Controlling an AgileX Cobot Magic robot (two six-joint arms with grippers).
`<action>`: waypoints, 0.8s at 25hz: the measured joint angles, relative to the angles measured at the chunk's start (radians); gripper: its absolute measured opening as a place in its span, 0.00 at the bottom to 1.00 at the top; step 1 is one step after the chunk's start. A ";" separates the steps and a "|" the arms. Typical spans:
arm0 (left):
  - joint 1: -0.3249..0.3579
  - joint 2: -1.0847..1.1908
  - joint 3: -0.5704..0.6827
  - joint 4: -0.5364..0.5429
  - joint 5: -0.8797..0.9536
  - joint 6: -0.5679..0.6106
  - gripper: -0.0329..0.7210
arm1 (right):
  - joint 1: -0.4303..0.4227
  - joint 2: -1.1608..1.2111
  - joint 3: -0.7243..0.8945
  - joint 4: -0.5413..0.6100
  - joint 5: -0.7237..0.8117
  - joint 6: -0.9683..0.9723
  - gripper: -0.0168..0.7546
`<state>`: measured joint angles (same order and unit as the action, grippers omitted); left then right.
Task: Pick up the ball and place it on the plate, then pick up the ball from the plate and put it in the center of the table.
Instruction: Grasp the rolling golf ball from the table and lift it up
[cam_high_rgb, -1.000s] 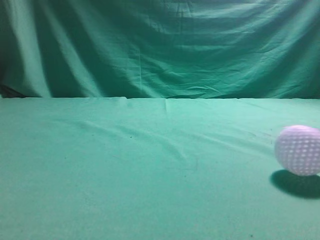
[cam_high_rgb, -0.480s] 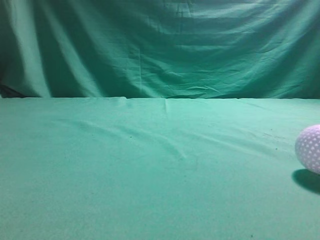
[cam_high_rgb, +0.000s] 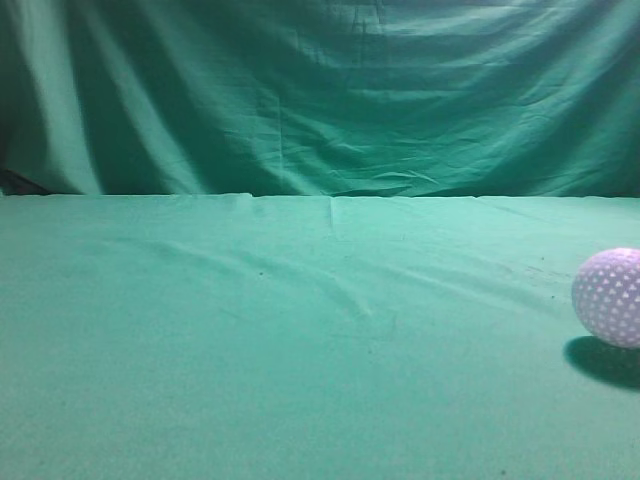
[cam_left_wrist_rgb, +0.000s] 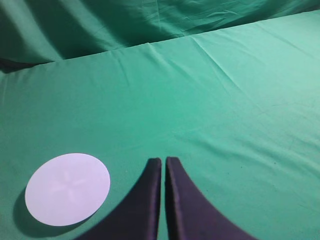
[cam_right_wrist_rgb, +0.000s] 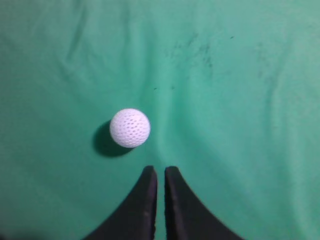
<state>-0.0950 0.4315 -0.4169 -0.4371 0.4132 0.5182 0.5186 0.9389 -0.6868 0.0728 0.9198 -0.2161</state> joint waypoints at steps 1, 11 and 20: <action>0.000 0.000 0.000 0.000 0.000 0.000 0.04 | 0.031 0.035 0.000 -0.005 -0.004 0.010 0.09; 0.000 0.000 0.000 0.000 -0.002 0.002 0.04 | 0.108 0.377 -0.049 -0.031 -0.076 0.029 0.63; -0.002 0.000 0.000 0.002 -0.002 0.002 0.04 | 0.108 0.556 -0.071 -0.003 -0.173 0.029 0.85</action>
<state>-0.0972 0.4315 -0.4169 -0.4352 0.4115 0.5205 0.6270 1.4944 -0.7577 0.0698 0.7471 -0.1867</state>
